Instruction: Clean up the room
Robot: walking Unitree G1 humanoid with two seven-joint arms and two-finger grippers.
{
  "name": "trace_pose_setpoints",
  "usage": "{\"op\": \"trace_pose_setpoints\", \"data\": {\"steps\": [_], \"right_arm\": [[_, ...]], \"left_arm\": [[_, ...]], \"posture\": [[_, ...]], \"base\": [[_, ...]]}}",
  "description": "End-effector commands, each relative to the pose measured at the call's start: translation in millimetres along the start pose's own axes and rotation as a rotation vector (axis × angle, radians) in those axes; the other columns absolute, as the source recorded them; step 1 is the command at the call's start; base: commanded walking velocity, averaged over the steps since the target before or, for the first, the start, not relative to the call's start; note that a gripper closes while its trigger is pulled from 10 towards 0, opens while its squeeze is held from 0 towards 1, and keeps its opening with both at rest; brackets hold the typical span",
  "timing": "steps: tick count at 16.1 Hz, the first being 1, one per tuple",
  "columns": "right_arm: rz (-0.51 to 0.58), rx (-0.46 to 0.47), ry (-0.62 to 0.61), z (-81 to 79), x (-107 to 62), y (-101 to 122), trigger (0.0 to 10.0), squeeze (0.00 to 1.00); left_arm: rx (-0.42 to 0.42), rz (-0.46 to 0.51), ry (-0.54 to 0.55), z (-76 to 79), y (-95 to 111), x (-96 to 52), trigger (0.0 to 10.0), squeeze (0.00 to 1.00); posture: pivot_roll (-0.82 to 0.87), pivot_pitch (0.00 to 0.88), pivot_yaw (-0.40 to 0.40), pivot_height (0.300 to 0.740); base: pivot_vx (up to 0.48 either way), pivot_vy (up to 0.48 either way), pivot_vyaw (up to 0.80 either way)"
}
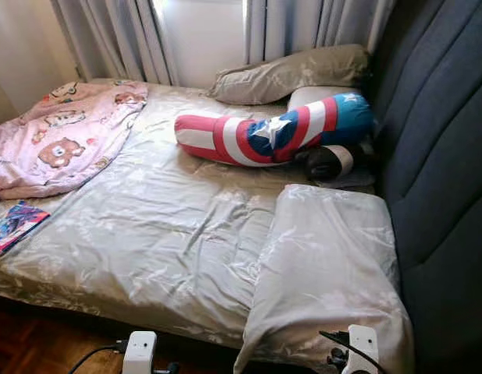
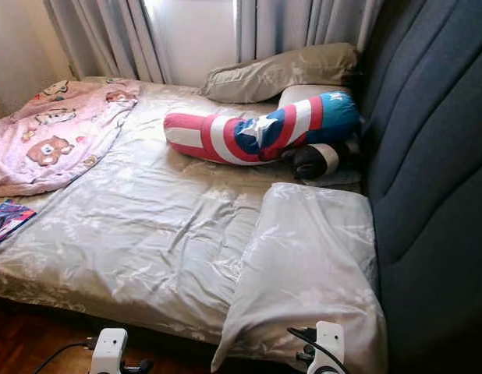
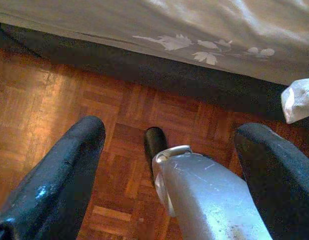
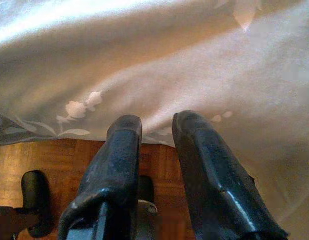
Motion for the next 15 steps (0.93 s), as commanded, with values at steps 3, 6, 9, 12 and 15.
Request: {"op": "trace_pose_setpoints", "data": {"steps": [3,6,9,12,15], "right_arm": [[-0.015,-0.029,0.012,-1.9,0.3,-0.8,10.0,0.00],[-0.026,-0.031,0.008,-2.7,0.0,-3.0,10.0,0.00],[-0.034,-0.036,0.010,-3.0,-0.4,-4.9,10.0,0.00],[-0.036,-0.035,0.013,-3.5,-0.5,-5.5,10.0,0.00],[-0.035,-0.033,0.015,-5.5,-0.4,-5.5,10.0,0.00]], "left_arm": [[-0.004,-0.003,0.009,-3.1,1.0,-0.1,10.0,0.00],[-0.005,-0.005,0.012,-3.8,1.0,-0.2,10.0,0.00],[-0.009,-0.004,0.014,-4.2,1.1,-0.2,10.0,0.00],[-0.012,-0.003,0.013,-4.1,0.9,-0.3,10.0,0.00],[-0.013,-0.004,0.015,-4.9,0.8,-0.4,10.0,0.00]], "posture": [[0.03,0.000,-0.014,0.740],[0.03,0.002,-0.011,0.740],[0.03,0.001,-0.014,0.740],[0.03,0.001,-0.012,0.740],[0.03,0.001,-0.011,0.740]], "base": [[0.000,0.364,0.00],[0.000,0.445,0.00],[0.000,0.449,0.00],[0.000,0.442,0.00],[0.000,0.442,0.00]]}}
Point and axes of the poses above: a point about 5 cm out from each wrist's last joint towards the gripper, its own x axis pointing out of the wrist towards the gripper, its own y axis along the axis of the wrist's last joint, z = x × y, the point moved 1 cm from there along x, pointing out of the wrist towards the gripper
